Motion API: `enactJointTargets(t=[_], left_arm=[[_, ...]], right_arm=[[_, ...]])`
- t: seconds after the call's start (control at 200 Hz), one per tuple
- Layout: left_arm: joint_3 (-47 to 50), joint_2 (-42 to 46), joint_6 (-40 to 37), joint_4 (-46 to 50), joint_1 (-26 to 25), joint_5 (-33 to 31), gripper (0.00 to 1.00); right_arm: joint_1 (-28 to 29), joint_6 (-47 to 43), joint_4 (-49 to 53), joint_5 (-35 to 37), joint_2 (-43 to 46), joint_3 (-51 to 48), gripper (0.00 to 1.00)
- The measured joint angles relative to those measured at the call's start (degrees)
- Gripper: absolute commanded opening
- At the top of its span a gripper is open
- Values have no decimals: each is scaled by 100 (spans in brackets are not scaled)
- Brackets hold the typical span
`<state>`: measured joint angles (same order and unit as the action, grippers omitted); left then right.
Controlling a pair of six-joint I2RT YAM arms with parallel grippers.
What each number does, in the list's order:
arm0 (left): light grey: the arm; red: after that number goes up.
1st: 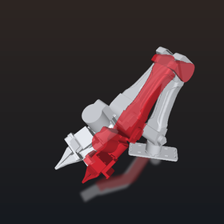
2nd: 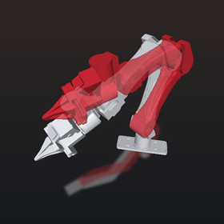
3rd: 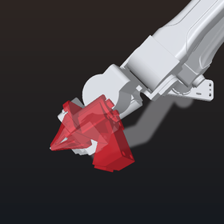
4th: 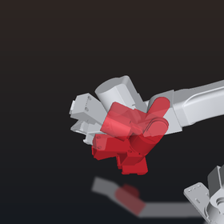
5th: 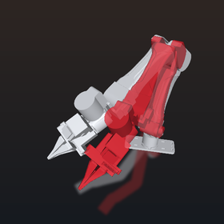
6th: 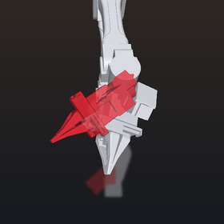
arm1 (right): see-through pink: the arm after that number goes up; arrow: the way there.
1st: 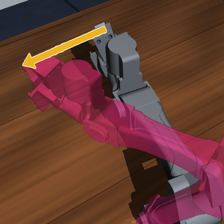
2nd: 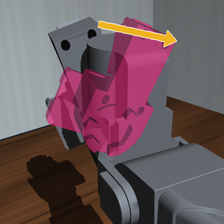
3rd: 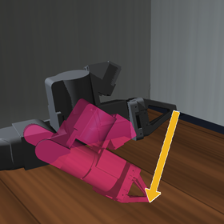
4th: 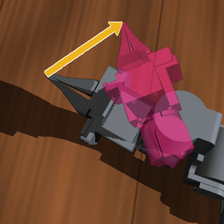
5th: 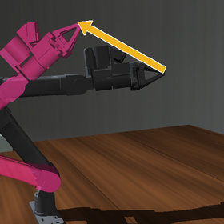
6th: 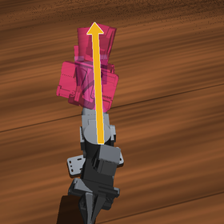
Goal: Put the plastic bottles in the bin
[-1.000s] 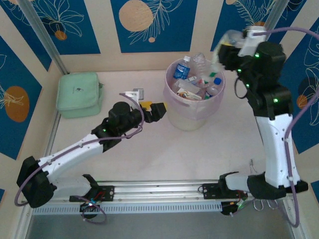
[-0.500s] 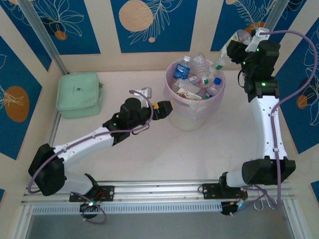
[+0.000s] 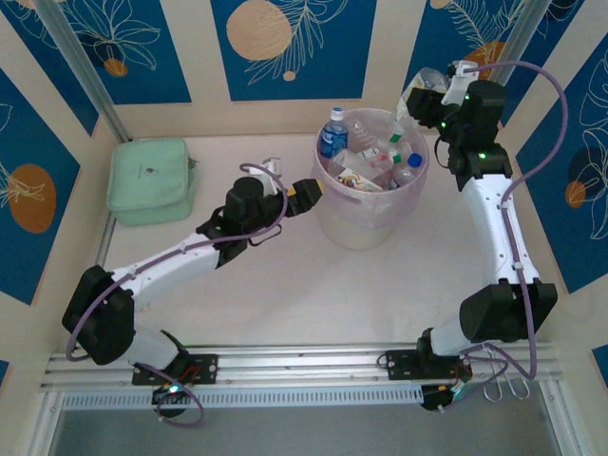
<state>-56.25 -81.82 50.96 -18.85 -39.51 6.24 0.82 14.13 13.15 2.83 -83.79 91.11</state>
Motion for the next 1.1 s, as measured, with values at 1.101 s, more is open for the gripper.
enactJointTargets(t=[1.101], left_arm=[[-1572,-48,-752,1528,684,223,97]], right_arm=[[894,-564,2096,933,-267,708,23]])
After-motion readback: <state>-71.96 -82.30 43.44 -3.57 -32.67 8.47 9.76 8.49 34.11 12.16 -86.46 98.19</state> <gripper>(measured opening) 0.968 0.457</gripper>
